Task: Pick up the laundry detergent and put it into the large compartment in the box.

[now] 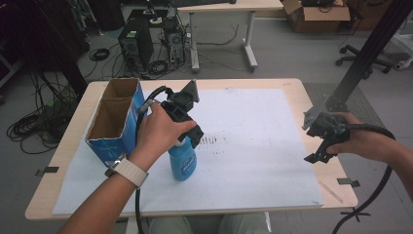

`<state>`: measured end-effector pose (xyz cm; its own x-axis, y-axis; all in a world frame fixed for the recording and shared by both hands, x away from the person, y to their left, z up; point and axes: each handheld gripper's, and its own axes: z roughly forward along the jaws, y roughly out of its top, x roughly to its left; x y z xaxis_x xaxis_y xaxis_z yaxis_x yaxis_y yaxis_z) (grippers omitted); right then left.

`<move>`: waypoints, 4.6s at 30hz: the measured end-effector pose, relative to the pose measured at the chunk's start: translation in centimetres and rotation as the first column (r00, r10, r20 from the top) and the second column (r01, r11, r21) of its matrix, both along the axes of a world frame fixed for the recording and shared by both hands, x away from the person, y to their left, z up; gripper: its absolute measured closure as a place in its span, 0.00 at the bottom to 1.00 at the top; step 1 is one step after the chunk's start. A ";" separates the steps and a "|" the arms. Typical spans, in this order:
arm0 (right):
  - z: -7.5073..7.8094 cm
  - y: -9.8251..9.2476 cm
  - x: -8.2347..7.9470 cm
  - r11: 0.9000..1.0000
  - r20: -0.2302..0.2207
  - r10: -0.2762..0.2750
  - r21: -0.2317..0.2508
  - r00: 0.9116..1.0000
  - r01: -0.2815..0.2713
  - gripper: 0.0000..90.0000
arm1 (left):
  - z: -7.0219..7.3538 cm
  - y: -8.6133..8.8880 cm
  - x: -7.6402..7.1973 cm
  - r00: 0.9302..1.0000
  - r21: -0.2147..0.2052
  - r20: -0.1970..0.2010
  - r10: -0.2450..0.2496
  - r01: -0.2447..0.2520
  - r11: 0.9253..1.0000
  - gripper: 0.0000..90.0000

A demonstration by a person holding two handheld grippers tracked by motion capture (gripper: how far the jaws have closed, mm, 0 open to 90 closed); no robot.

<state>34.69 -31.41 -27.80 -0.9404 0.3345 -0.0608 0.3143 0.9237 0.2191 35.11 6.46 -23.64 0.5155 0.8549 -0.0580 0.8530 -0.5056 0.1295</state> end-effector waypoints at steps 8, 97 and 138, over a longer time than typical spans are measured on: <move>-0.1 0.0 0.0 1.000 0.000 0.000 0.003 1.000 0.000 0.12 | -1.0 0.0 0.1 1.000 0.007 -0.010 0.002 -0.002 1.000 0.06; -0.4 0.1 0.0 1.000 0.002 0.008 0.013 1.000 -0.008 0.12 | -4.9 0.0 0.3 1.000 0.028 -0.006 0.005 -0.004 1.000 0.36; 0.0 -0.3 -0.2 1.000 0.011 0.000 0.015 1.000 0.000 0.12 | 6.5 1.9 1.2 1.000 0.002 0.011 0.017 -0.017 1.000 0.42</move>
<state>34.47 -31.75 -27.78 -0.9399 0.3352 -0.0656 0.3117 0.9203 0.2365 36.31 8.31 -17.10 0.5013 0.8637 -0.0509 0.8601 -0.4911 0.1381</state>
